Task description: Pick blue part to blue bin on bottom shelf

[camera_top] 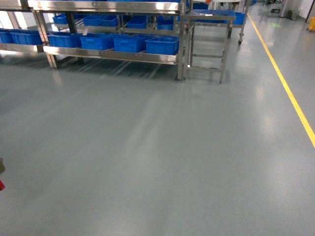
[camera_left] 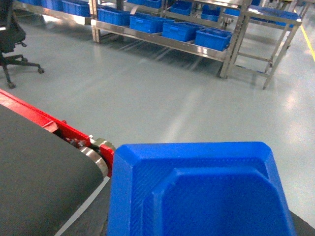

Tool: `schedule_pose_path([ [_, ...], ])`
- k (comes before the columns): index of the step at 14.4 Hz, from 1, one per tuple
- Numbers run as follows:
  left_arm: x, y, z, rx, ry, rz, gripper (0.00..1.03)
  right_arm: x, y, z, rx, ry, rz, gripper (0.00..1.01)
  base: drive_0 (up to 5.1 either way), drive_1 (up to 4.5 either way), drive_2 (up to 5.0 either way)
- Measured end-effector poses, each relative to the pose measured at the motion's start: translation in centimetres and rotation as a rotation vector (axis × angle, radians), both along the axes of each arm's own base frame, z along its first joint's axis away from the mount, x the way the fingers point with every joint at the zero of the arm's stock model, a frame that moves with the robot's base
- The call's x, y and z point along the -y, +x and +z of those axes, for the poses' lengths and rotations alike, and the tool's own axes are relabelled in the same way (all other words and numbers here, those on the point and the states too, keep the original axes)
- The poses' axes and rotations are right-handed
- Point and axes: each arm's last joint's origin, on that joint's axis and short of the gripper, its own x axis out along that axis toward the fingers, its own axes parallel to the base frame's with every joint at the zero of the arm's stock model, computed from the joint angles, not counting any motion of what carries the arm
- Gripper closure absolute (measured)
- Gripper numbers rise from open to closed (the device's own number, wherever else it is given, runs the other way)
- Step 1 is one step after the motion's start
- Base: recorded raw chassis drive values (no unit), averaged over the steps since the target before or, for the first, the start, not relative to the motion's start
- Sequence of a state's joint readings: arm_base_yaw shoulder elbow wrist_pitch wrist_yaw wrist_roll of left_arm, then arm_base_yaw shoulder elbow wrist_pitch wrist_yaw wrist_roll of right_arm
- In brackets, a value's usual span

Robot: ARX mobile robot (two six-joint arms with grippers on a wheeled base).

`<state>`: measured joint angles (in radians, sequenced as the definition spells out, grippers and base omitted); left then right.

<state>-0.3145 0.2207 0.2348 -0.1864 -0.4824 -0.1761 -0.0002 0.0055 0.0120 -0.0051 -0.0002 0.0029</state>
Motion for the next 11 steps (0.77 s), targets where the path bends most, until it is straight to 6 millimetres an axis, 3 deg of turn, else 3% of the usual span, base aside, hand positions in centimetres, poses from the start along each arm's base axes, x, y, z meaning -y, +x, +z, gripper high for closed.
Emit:
schedule_pose_path([
  [9, 0.00, 0.00, 0.00, 0.000, 0.000, 0.000, 0.60, 0.00, 0.00, 0.00, 0.000, 0.000, 0.000, 0.03, -1.6, -1.61, -1.6],
  [11, 0.01, 0.00, 0.00, 0.000, 0.000, -0.002, 0.60, 0.01, 0.00, 0.01, 0.001, 0.000, -0.001, 0.03, -0.5, 1.49, -2.6],
])
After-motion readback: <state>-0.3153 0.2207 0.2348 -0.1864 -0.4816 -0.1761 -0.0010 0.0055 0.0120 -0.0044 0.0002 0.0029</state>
